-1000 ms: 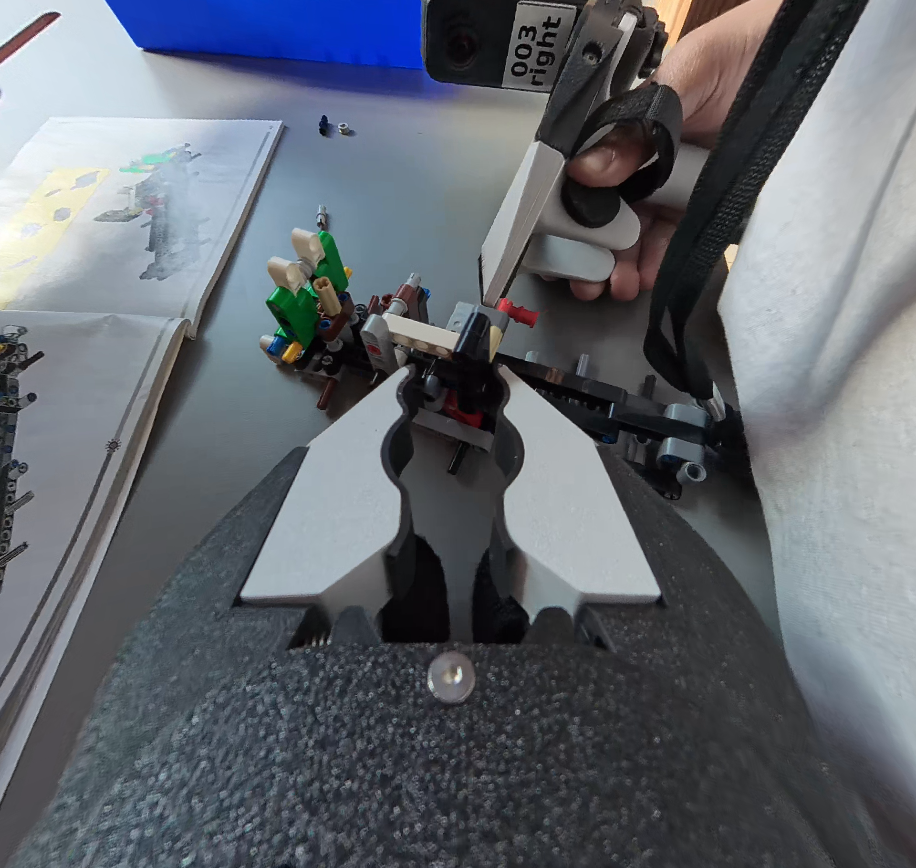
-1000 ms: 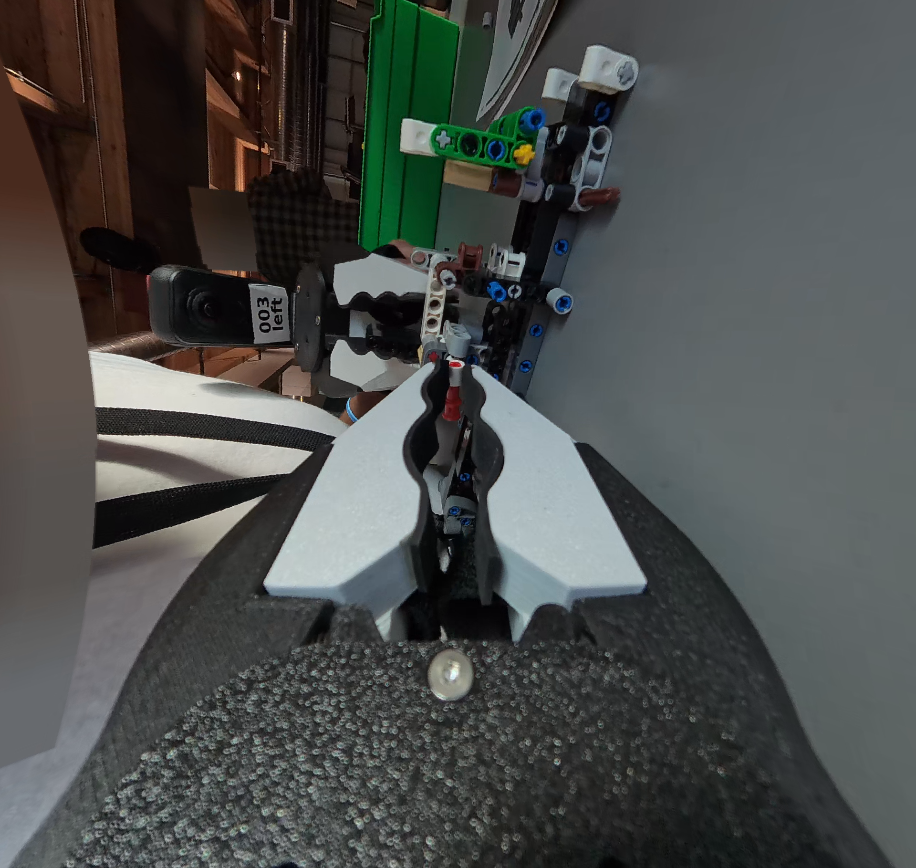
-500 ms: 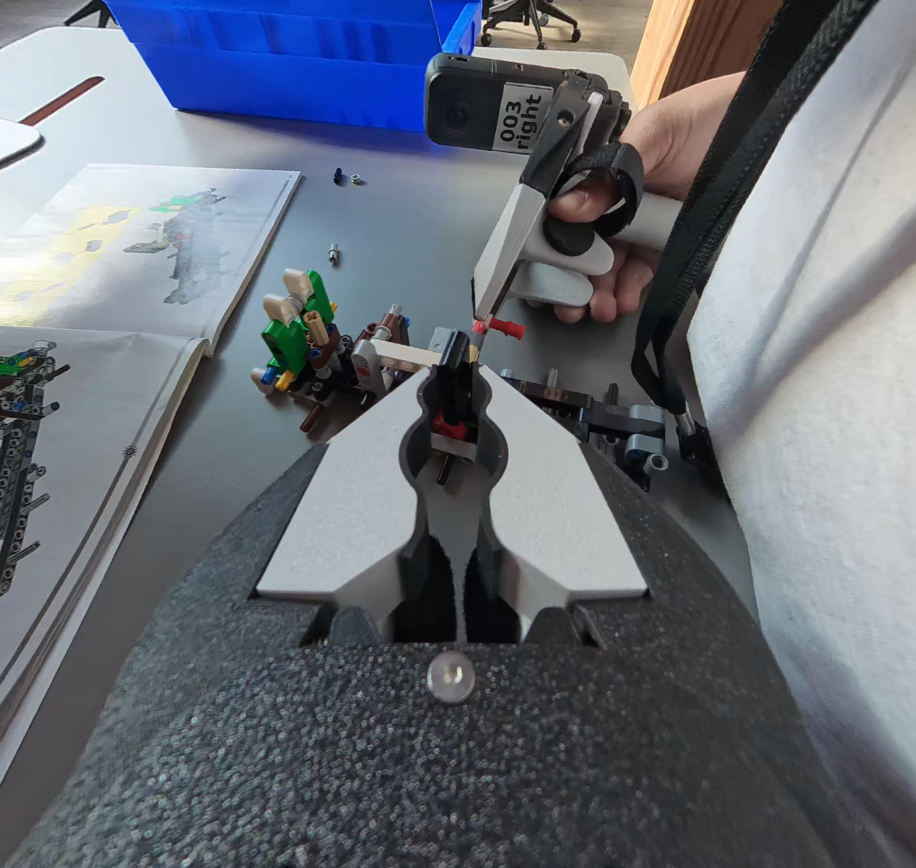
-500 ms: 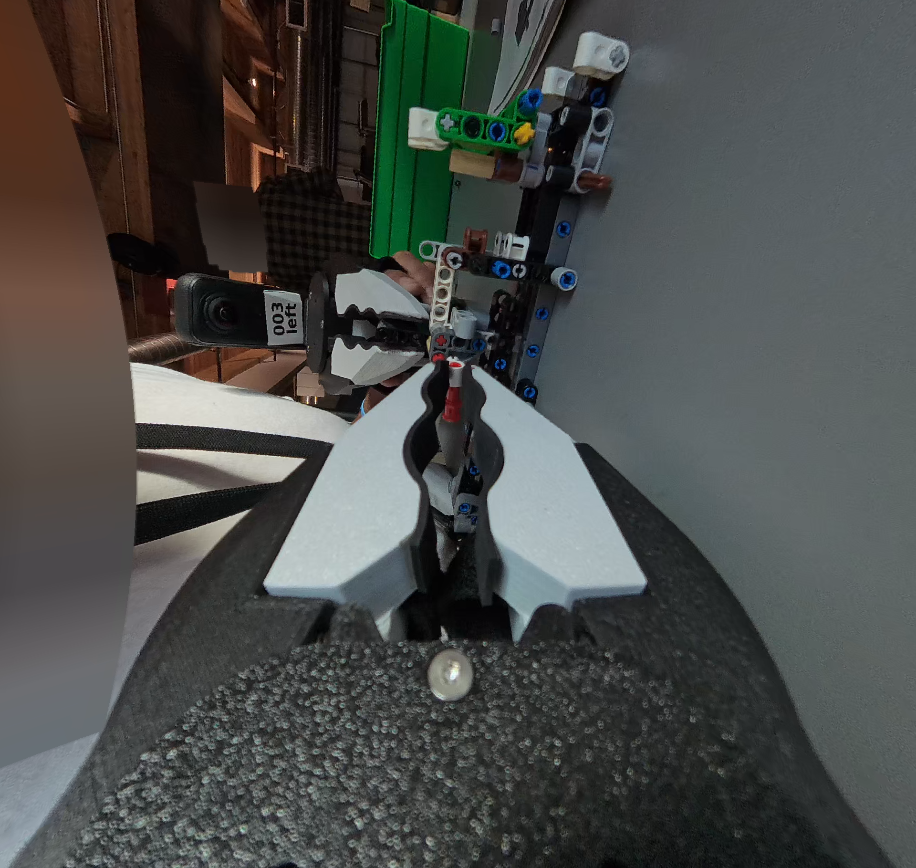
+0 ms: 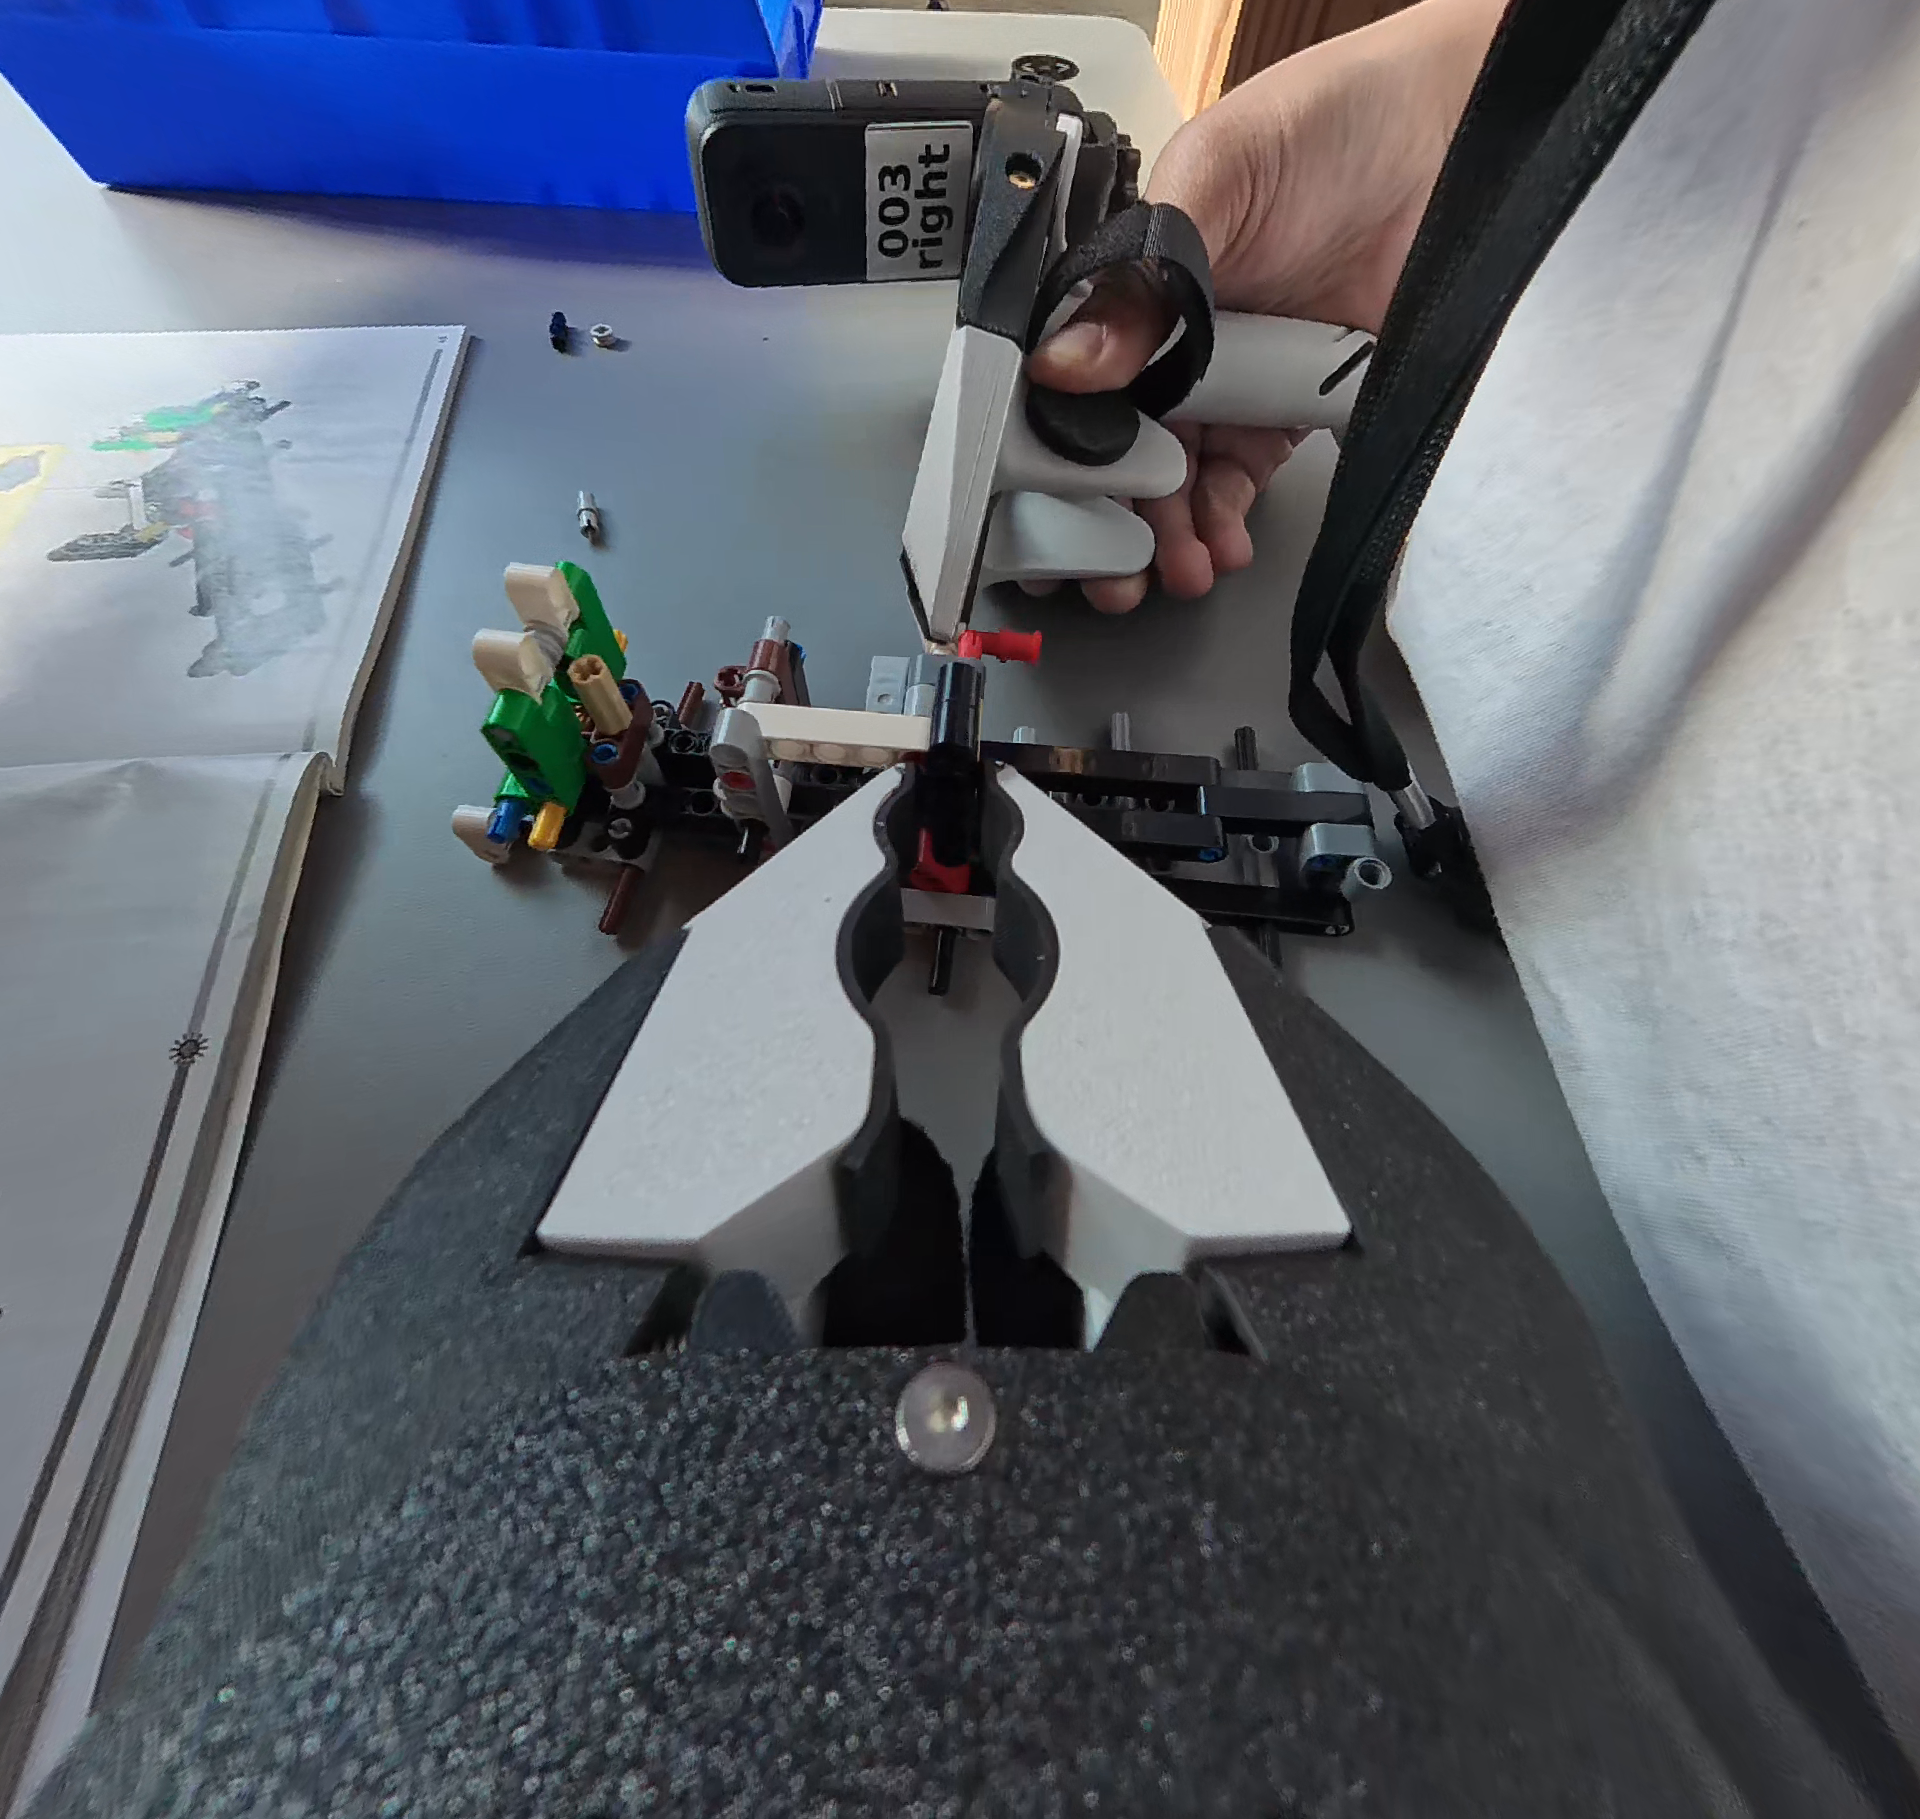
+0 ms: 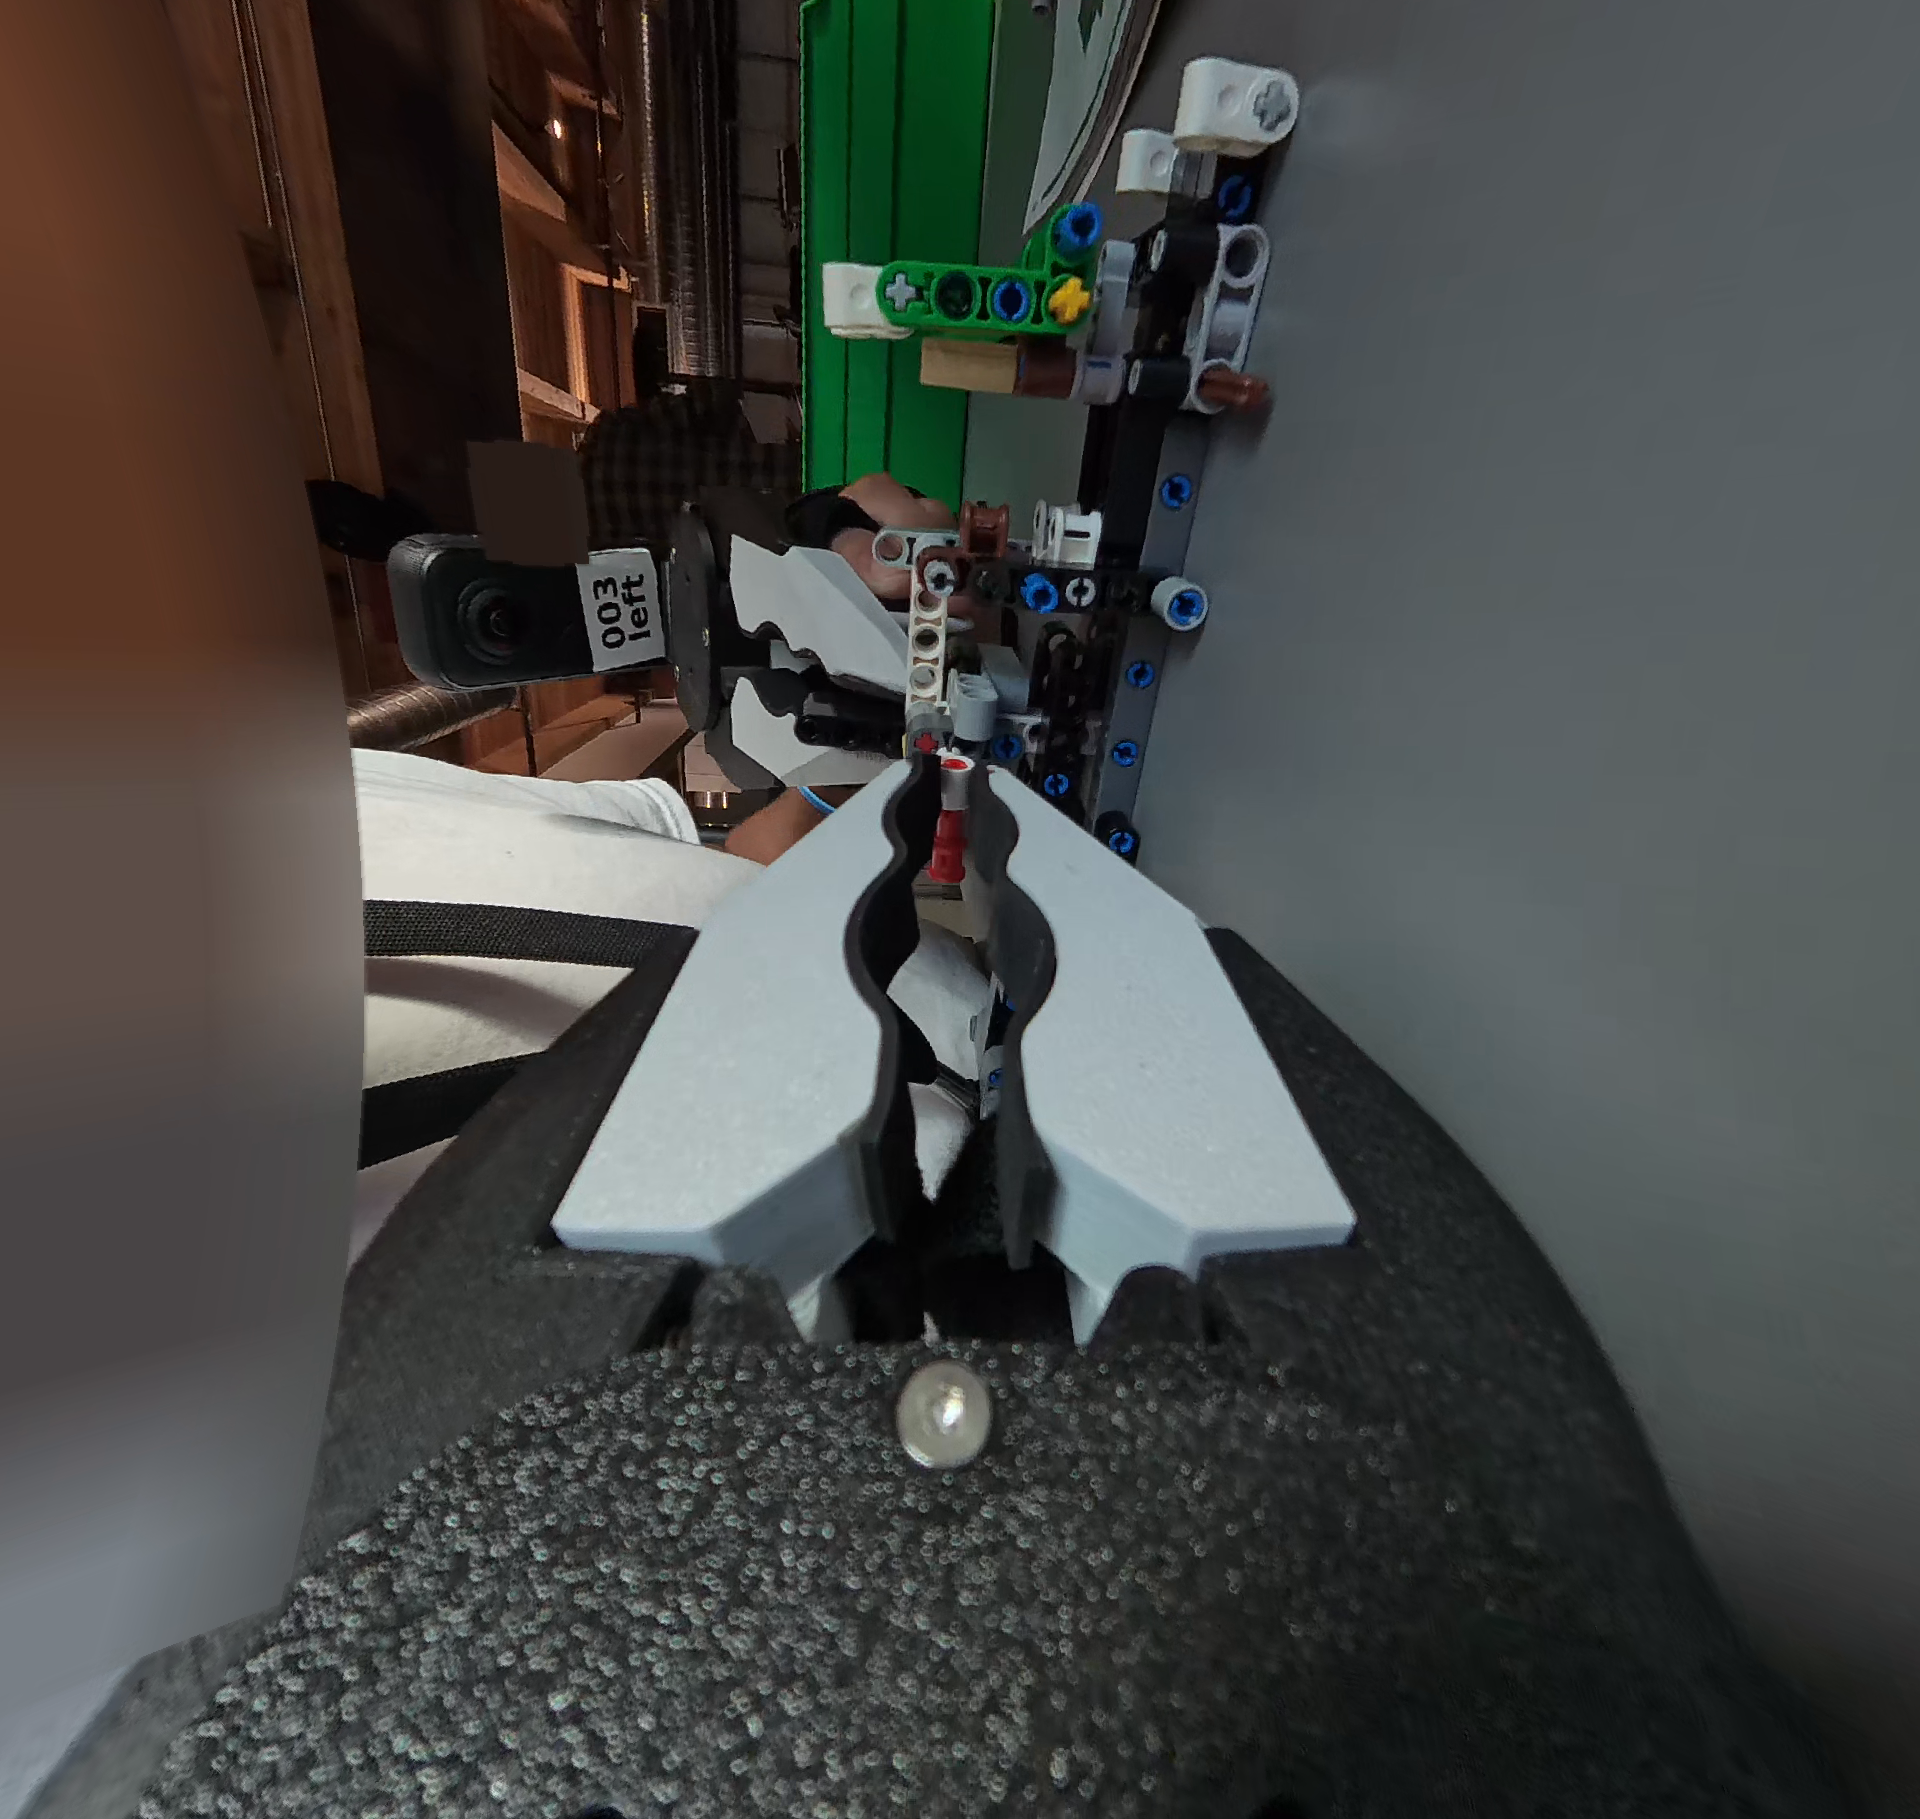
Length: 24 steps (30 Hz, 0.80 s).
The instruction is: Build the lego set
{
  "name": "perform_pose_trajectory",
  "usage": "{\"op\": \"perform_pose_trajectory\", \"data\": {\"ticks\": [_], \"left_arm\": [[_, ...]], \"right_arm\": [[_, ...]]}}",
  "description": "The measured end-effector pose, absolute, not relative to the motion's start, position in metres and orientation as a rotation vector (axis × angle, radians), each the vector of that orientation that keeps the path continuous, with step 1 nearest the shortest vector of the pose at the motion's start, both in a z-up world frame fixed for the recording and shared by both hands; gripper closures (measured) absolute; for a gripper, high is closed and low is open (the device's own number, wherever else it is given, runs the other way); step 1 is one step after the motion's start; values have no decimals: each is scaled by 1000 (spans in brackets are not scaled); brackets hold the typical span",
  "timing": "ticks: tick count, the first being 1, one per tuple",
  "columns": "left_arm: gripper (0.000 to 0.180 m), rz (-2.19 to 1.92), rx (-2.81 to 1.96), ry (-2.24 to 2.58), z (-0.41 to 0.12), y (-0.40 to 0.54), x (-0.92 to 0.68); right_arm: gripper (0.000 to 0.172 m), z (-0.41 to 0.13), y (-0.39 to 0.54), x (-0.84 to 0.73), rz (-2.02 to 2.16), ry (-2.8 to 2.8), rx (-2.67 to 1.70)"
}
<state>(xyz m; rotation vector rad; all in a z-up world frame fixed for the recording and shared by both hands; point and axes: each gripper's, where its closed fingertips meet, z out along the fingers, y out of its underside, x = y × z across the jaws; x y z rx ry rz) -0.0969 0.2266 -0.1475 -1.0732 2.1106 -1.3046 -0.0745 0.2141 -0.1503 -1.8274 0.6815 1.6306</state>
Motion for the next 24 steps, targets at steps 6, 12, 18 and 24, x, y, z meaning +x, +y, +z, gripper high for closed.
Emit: {"op": "perform_pose_trajectory", "data": {"ticks": [6,12,18,24], "left_arm": [[175,-1342,-1085,2127,-147,225,-98],[175,-1377,-1104,2140,-147,225,-98],[175,-1405,-1105,2160,-147,225,-98],[175,-1415,-1099,2171,-147,226,-97]], "right_arm": [[167,-151,214,-74,1642,685,-1834],[167,-152,216,-72,1642,676,-1848],[167,-154,216,-74,1629,666,-1870],[167,-154,216,-74,1616,681,-1863]]}}
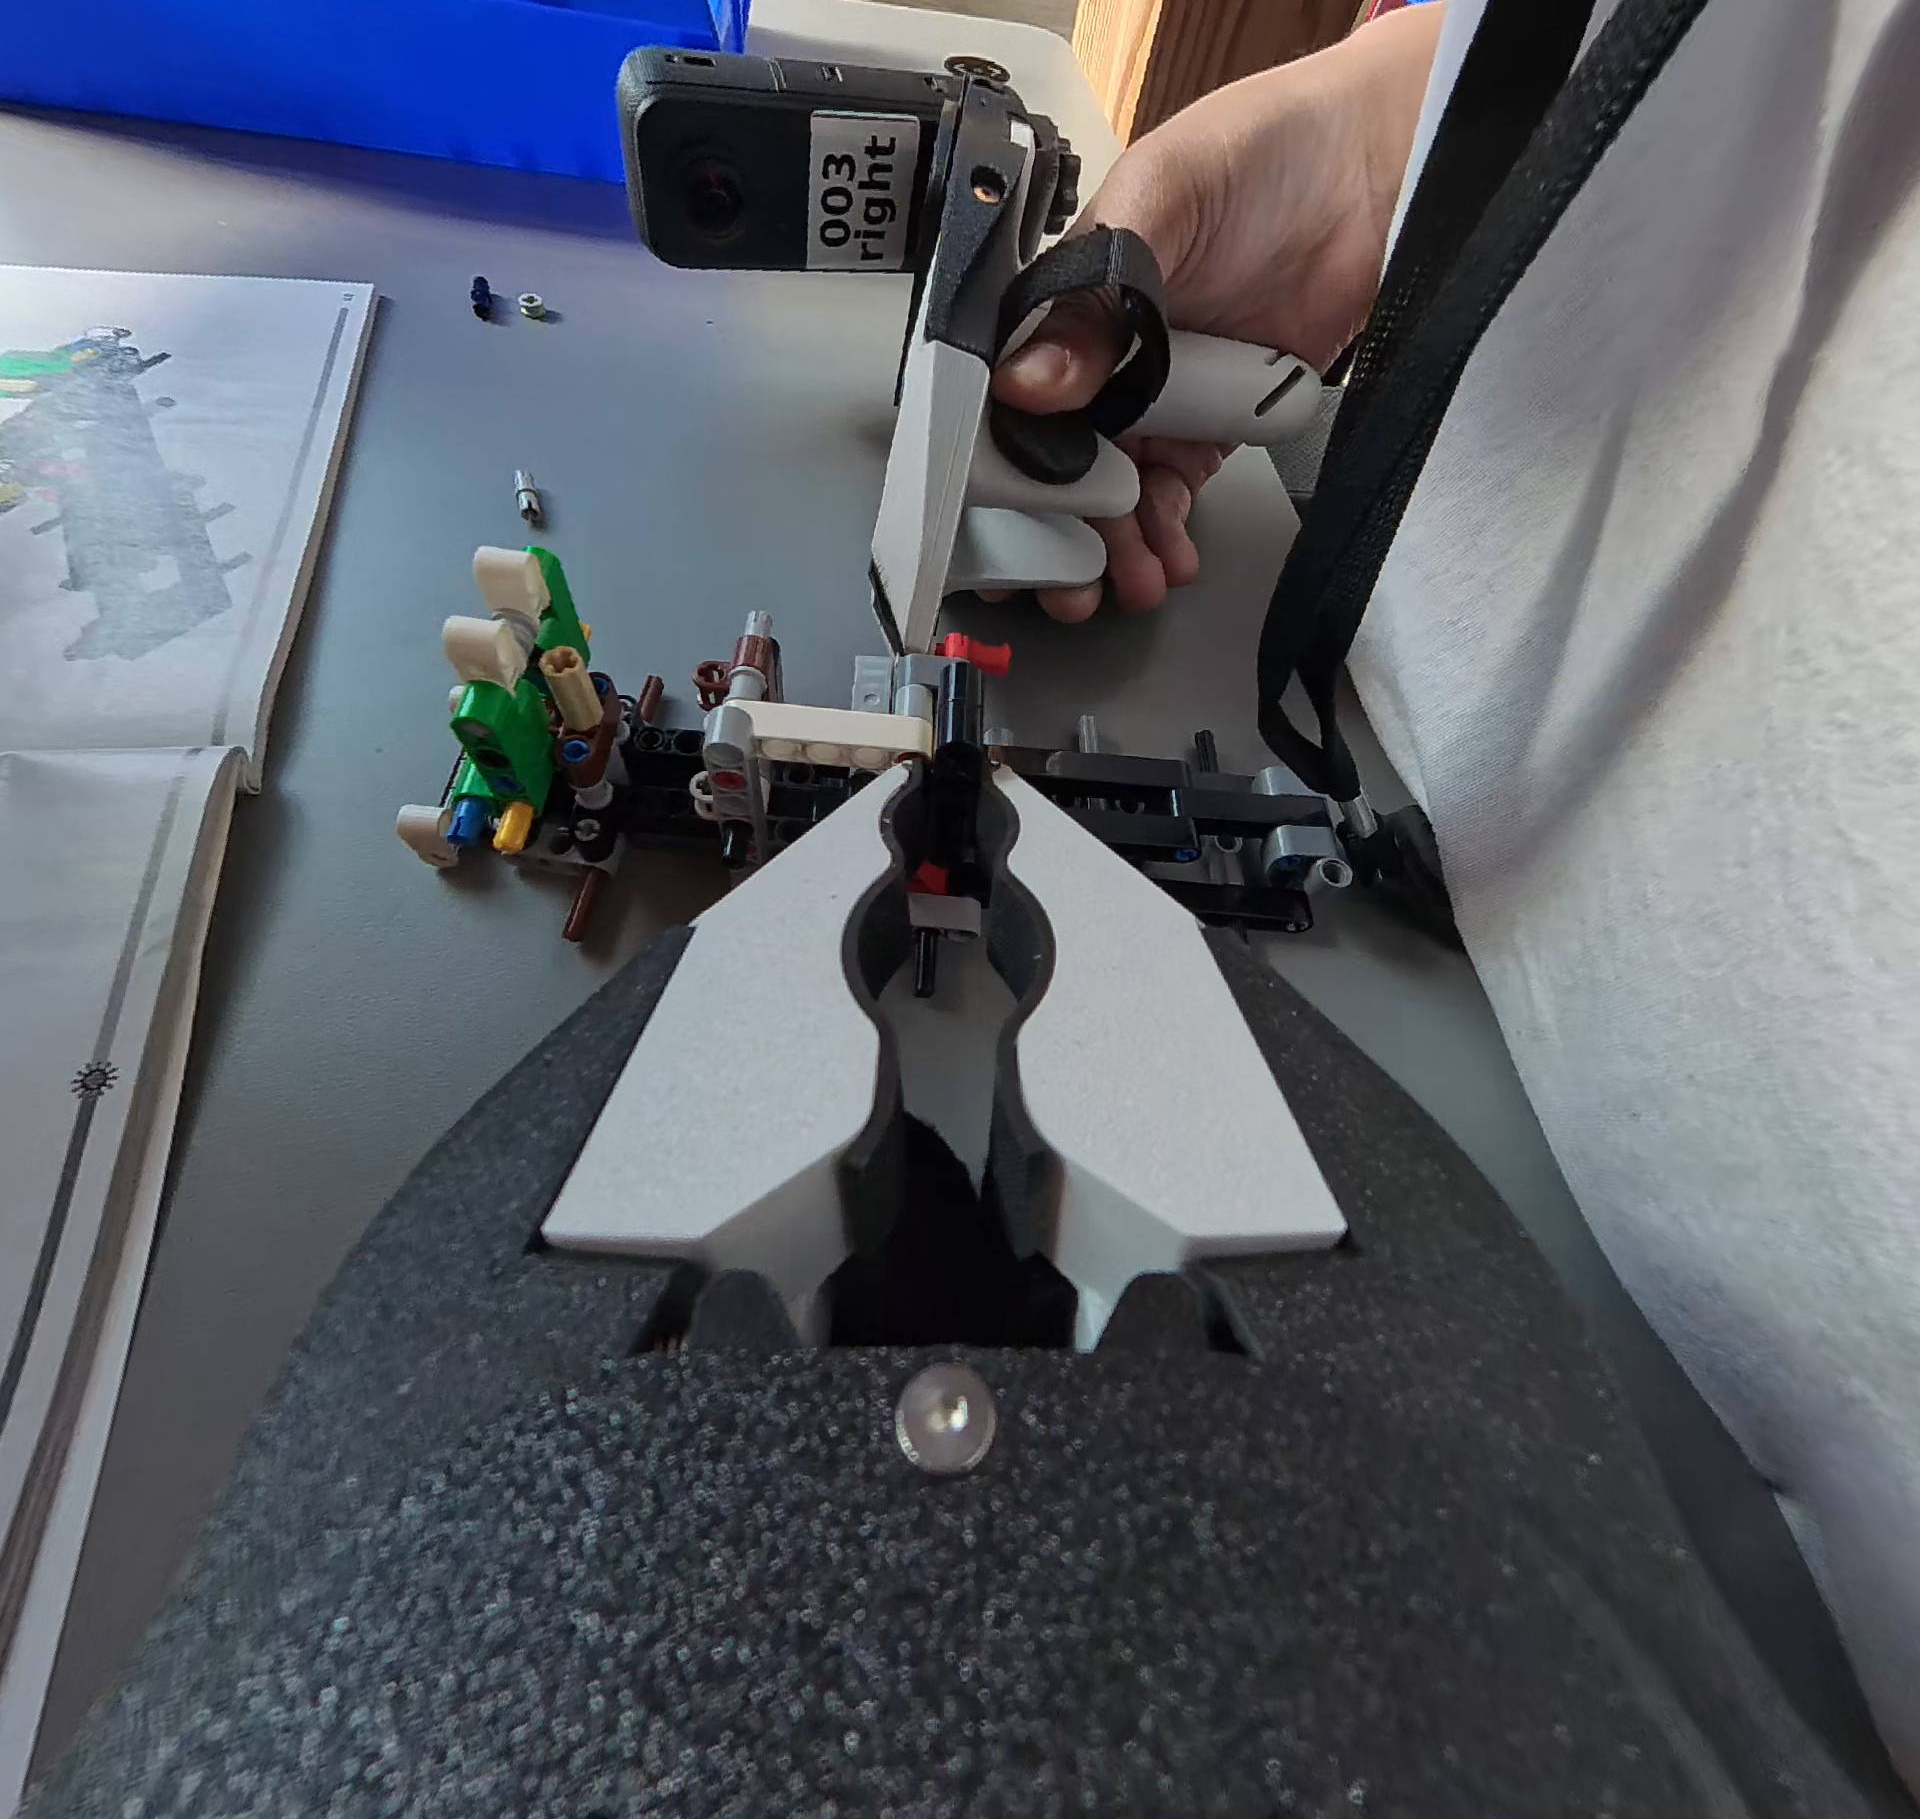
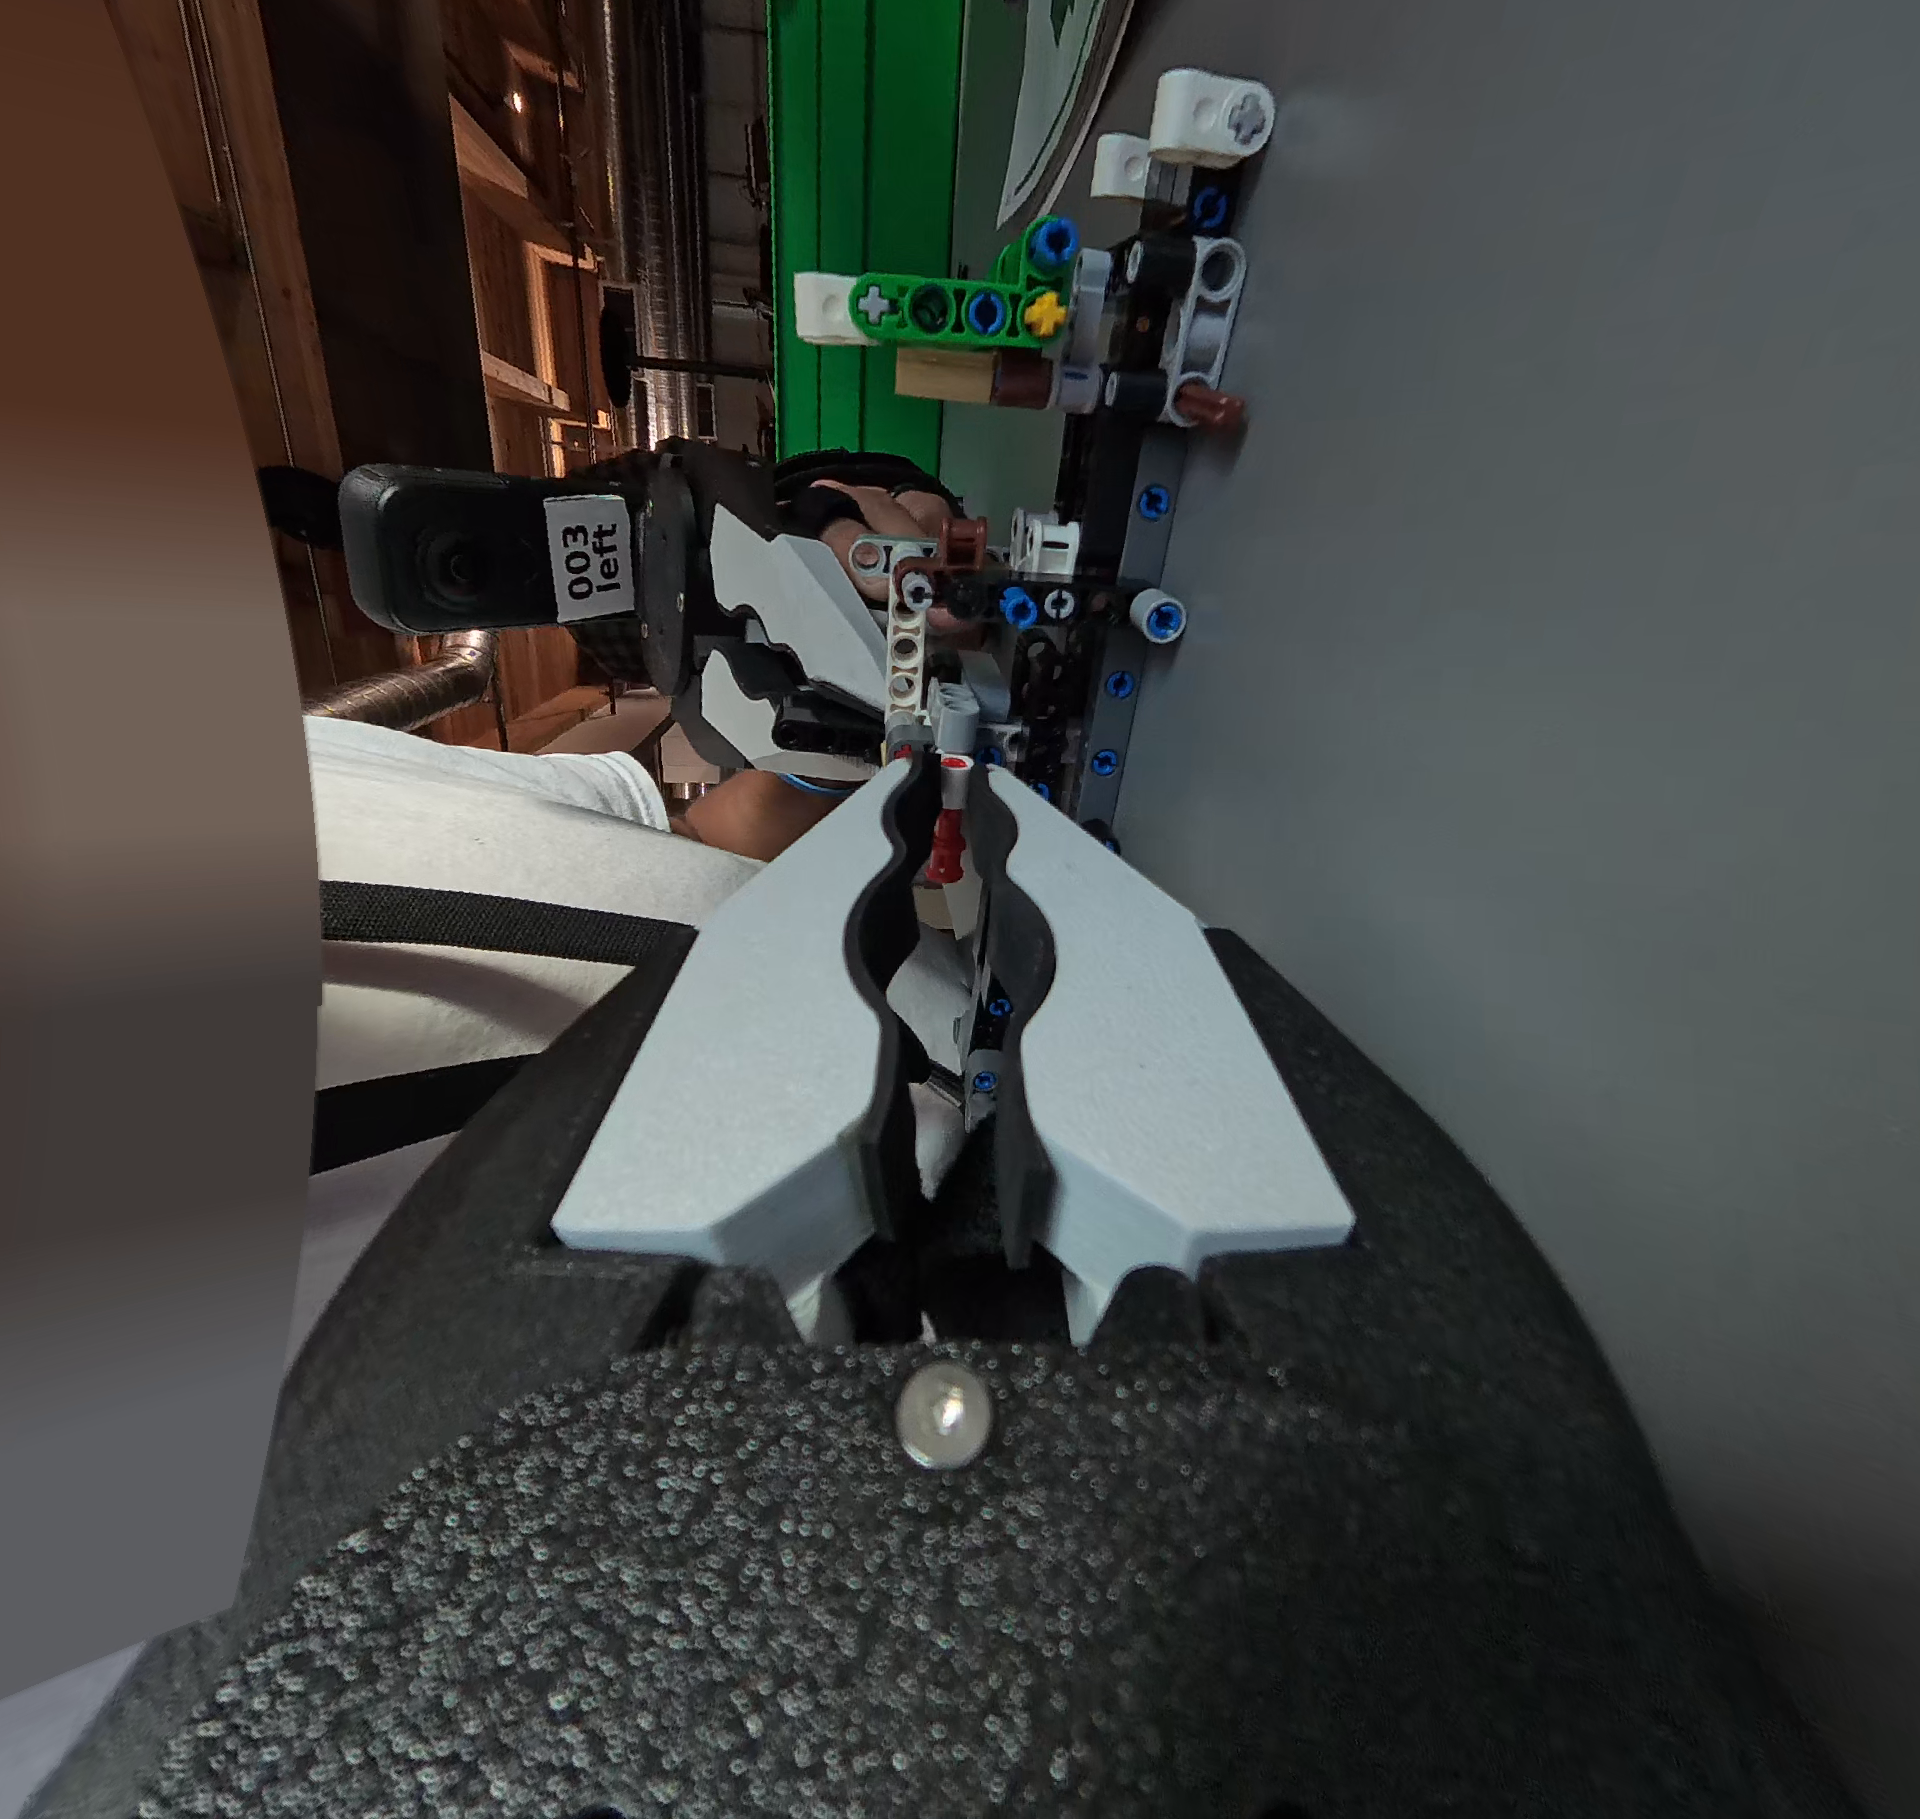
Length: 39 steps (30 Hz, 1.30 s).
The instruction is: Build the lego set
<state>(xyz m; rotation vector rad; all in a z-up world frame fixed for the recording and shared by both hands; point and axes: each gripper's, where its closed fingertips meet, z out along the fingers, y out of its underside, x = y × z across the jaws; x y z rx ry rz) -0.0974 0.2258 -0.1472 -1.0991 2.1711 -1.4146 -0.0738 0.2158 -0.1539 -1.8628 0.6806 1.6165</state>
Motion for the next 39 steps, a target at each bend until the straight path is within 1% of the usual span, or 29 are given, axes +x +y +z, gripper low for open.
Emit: {"op": "perform_pose_trajectory", "data": {"ticks": [18,26,39], "left_arm": [[175,-1423,-1087,2189,-148,227,-97],[175,-1433,-1088,2199,-148,228,-96],[175,-1421,-1103,2177,-148,226,-93]], "right_arm": [[167,-155,217,-73,1544,618,-1921],[167,-155,220,-72,1438,572,-1940],[167,-156,220,-74,1465,605,-1915]]}}
